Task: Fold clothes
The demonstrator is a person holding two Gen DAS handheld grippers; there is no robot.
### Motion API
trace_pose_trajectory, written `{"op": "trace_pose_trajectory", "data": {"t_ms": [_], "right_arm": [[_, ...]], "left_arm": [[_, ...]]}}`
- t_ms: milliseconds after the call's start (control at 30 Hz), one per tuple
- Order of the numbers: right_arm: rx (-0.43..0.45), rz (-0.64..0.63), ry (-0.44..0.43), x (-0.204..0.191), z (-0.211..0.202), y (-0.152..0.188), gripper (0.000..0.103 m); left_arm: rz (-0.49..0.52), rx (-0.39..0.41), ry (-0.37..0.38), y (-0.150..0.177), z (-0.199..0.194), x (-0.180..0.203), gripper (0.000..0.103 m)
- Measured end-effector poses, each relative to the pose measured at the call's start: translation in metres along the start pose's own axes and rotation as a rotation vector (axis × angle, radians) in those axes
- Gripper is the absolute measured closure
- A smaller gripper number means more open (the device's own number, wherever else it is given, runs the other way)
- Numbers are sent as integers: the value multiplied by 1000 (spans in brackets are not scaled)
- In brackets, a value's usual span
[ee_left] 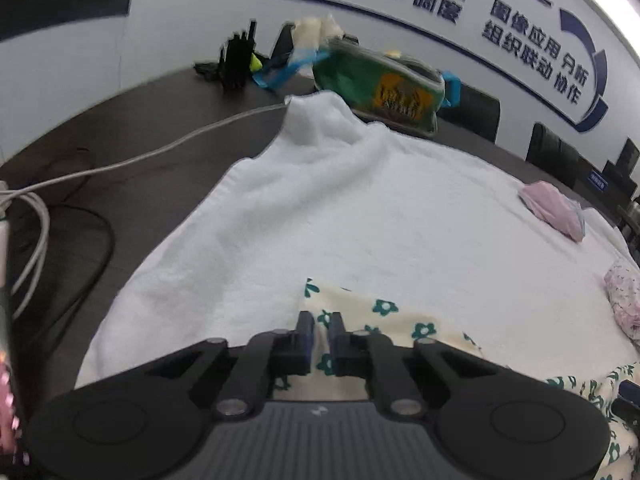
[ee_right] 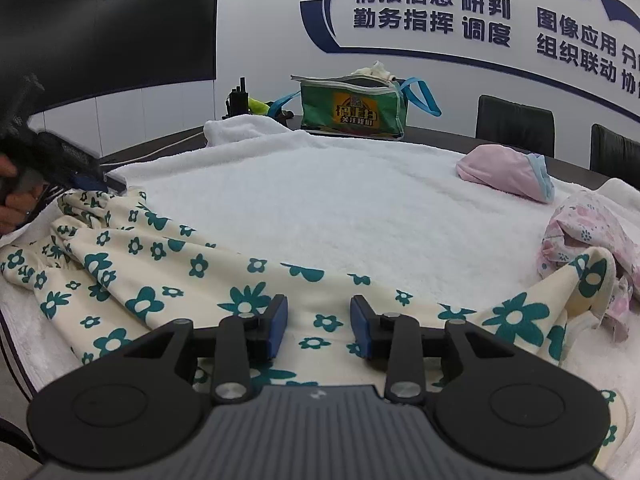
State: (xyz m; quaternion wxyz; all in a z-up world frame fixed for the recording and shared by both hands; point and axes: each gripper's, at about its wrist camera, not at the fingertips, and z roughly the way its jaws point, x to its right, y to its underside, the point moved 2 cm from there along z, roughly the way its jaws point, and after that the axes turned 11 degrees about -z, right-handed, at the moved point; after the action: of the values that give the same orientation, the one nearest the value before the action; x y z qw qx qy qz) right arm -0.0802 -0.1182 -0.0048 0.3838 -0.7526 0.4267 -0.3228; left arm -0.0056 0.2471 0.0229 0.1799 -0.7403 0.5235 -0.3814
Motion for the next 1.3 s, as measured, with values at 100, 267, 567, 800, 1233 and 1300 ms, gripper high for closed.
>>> {"op": "trace_pose_trajectory", "data": {"t_ms": [100,267,567,800,1233,1300], "right_arm": [[-4,5,-4,1,1,0,68],[-7,15,-7,3,2,0,68],[-7,14,4,2,2,0,67],[0,31,-3,3,0,1,67],[-2,52,-14,6,1,1,66],[-1,53,-10,6,0,0,66]], "left_arm": [[-44,79,-47,17,-26,-6,103],[-100,171,-125,43,-64,-18,103],[111,162,-21,43,-82,0,79],[290,51,-31,41,-72,21,84],[331,164,-88,39,-57,33,84],[314,181,-27,44,-80,35,70]]}}
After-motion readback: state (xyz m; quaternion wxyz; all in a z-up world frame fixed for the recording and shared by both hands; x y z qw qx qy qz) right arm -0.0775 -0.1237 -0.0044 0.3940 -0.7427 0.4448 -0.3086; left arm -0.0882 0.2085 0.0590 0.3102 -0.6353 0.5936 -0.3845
